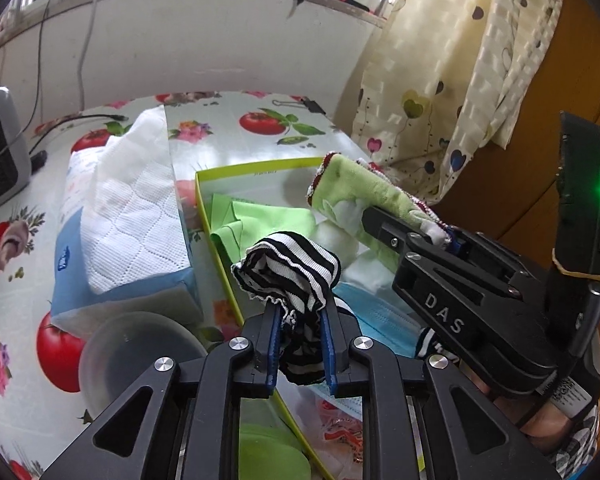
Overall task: Organize soft objects
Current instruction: 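Open both tools to drop the striped cloth and green towel into the box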
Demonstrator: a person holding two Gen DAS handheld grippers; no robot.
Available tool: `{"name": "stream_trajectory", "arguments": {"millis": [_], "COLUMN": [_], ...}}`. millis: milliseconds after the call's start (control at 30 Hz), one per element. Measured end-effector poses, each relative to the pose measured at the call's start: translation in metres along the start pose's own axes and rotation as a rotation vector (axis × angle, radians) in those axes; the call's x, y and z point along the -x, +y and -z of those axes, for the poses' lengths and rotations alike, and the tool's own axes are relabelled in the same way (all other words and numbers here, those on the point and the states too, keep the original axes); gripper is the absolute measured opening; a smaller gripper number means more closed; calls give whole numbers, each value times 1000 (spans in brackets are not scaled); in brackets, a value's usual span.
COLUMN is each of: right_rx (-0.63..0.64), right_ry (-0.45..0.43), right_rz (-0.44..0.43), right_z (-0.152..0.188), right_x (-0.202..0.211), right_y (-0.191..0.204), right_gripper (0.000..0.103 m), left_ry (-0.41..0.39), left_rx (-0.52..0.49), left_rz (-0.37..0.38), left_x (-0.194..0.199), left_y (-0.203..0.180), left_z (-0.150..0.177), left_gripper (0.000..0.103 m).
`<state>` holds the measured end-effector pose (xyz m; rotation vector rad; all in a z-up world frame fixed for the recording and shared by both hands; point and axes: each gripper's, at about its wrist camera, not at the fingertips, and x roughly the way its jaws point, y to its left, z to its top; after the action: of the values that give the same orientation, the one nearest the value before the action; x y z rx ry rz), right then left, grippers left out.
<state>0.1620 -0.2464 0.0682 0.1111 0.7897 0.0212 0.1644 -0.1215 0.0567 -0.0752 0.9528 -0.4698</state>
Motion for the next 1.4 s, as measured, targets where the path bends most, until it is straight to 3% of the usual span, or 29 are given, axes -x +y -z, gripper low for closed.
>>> {"name": "stream_trajectory", "arguments": {"millis": [467, 600, 900, 1000, 1400], "right_rx": [18, 15, -13, -26, -45], "right_ry": [-7, -6, -1, -5, -24], "right_rz": [-48, -65, -115, -122, -124], "right_z": [3, 2, 3, 3, 7], "right_x": [-1, 1, 7, 10, 30], "right_y": [-2, -3, -8, -9, -2], "right_gripper": [30, 31, 42, 51, 52], "left_ry": [24, 24, 5, -7, -35], "left_rx": [7, 16, 28, 34, 50], "left_rz": [0, 4, 3, 6, 1], "left_x": [-11, -9, 1, 8, 33], "left_y": [-2, 0, 5, 7, 15], "left_z": [0, 0, 1, 2, 13], "left_gripper": [31, 39, 56, 61, 63]}}
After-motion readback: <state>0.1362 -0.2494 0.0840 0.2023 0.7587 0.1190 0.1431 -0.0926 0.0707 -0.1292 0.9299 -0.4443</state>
